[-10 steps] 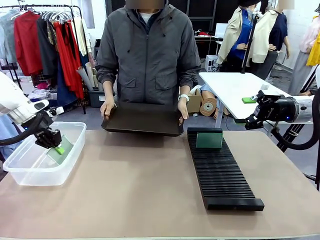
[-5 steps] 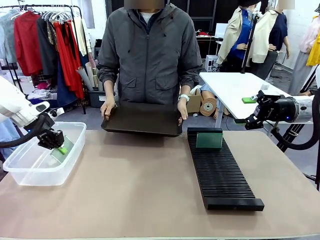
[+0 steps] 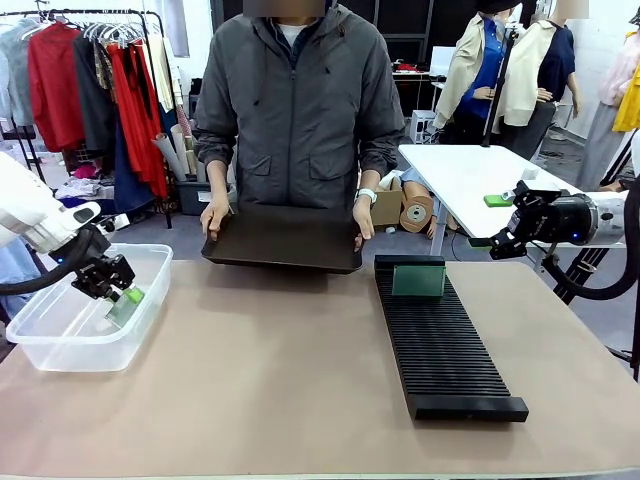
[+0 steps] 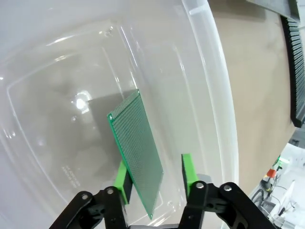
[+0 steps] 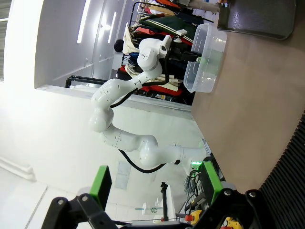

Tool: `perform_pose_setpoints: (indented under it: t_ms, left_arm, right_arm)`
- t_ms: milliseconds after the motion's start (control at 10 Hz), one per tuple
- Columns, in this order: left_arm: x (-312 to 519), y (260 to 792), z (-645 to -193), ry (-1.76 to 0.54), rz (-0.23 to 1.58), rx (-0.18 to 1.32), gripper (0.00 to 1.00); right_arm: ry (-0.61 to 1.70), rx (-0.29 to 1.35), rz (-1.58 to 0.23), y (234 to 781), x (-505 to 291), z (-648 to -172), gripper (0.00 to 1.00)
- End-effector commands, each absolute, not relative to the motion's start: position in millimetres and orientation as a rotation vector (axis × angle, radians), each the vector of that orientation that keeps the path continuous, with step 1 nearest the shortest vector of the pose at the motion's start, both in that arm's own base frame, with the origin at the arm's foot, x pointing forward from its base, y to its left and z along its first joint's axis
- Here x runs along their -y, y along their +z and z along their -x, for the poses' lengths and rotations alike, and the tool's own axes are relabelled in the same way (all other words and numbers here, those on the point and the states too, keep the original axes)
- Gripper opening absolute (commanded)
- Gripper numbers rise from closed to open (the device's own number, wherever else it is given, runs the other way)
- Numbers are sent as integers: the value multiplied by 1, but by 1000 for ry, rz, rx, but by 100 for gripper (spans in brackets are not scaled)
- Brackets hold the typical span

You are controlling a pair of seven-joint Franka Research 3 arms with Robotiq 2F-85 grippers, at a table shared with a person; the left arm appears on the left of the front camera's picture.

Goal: Sort PCBs into racks and boxes based on the side picked up.
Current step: If the short side of the Blank PCB is picked up, insert it into the PCB Rack ; if the long side is picked up, place it in the Organizing box.

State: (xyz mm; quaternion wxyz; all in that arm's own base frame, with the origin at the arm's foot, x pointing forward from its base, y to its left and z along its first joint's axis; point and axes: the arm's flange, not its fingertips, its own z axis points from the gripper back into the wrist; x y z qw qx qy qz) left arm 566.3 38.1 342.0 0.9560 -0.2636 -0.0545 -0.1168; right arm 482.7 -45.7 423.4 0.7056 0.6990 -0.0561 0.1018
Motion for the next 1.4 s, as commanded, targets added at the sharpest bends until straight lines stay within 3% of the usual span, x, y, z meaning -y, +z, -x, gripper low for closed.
perform_pose_setpoints:
  t_ms: [0,600,1300]
  left_arm:
    - [-43,359,-561,-260,480,107,100]
    - [-47,414,-546,-268,342,170,100]
    - [-48,403,-547,-273,352,155,100]
  right_arm:
    - [217,122,-1548,427,45,-482,100]
    - [217,122,-1548,427,45,-482,100]
    - [217,122,-1548,427,45,-482,100]
